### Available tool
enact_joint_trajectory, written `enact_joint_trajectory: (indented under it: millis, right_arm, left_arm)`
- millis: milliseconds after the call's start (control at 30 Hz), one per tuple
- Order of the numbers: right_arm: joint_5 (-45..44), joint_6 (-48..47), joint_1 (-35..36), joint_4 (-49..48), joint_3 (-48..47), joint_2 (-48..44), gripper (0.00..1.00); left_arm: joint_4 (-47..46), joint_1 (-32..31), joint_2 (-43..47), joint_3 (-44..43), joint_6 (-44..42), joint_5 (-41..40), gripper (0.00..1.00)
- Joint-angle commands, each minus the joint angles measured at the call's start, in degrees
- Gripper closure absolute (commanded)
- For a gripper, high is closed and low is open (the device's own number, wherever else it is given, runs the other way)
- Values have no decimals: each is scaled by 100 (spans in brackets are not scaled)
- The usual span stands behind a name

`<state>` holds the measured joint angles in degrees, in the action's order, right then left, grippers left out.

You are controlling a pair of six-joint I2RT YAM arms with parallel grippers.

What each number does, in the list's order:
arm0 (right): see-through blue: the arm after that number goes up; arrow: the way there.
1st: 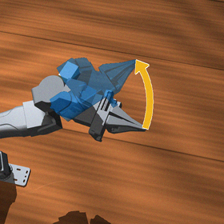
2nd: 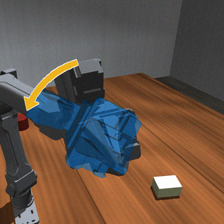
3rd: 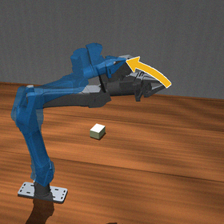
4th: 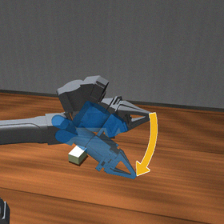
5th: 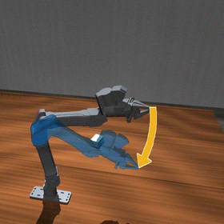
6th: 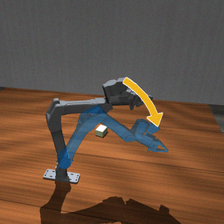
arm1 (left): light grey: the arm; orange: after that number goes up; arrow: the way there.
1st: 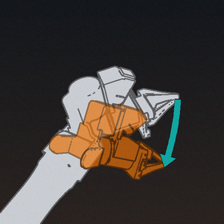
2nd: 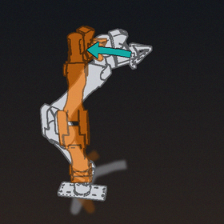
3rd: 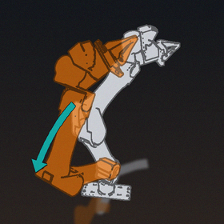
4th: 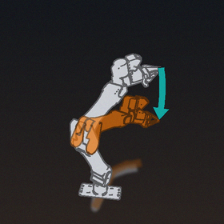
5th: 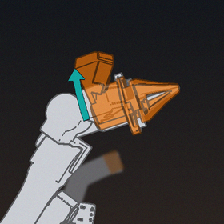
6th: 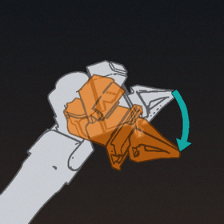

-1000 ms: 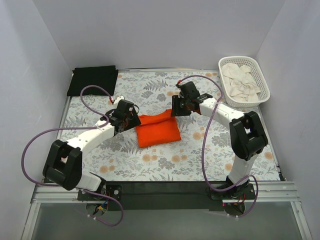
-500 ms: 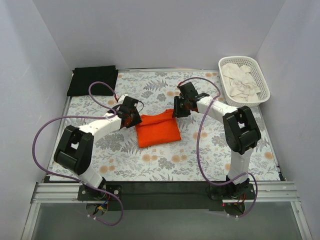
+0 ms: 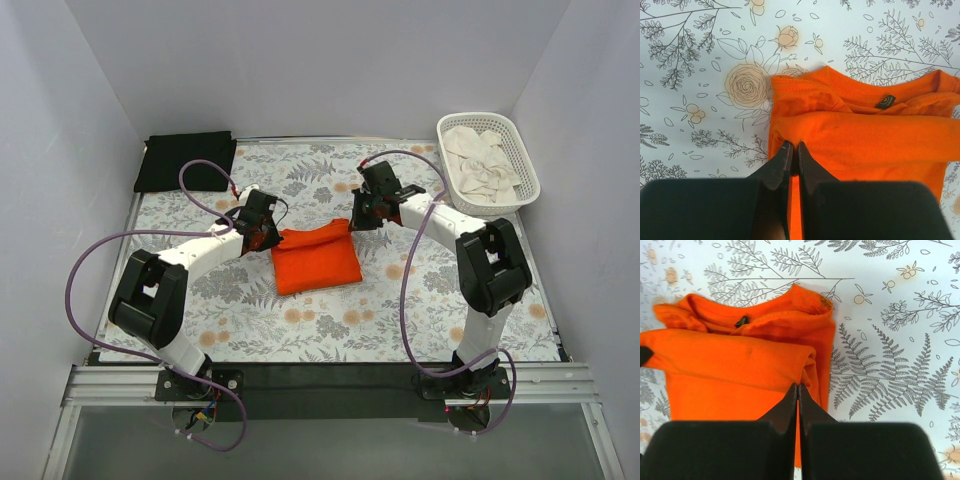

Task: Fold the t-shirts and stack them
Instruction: Fold the tshirt

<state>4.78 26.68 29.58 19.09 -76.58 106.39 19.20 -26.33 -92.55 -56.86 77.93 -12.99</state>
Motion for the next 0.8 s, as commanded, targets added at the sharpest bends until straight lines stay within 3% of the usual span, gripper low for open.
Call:
enact_joint_trajectory:
  millis: [0,500,600,667,700,767]
  right_arm:
    - [-135,31,-23,-125,107,-513,99]
    - [-433,66,-40,-125,161,-172,99]
    - [-451,48,-49,-125,108,-31,98]
    - [-451,-22,-49,-125,3,83,86]
    - [-451,-57,-49,-116,-32,84,72]
    - [-425,-110,-49,-107,-68,-47,64]
  left_arm:
    - [-57,31,194,-194,-129,-28,100]
    - [-189,31,-219,-247,-129,-159,100]
    - [-276,40,-281,-247,-190,-265,96]
    - [-294,40,-298,-255,-226,-344,92]
    - [-294,40,-281,-281,-243,-353,87]
    - [-285,31,-220,-325,-305,-257,78]
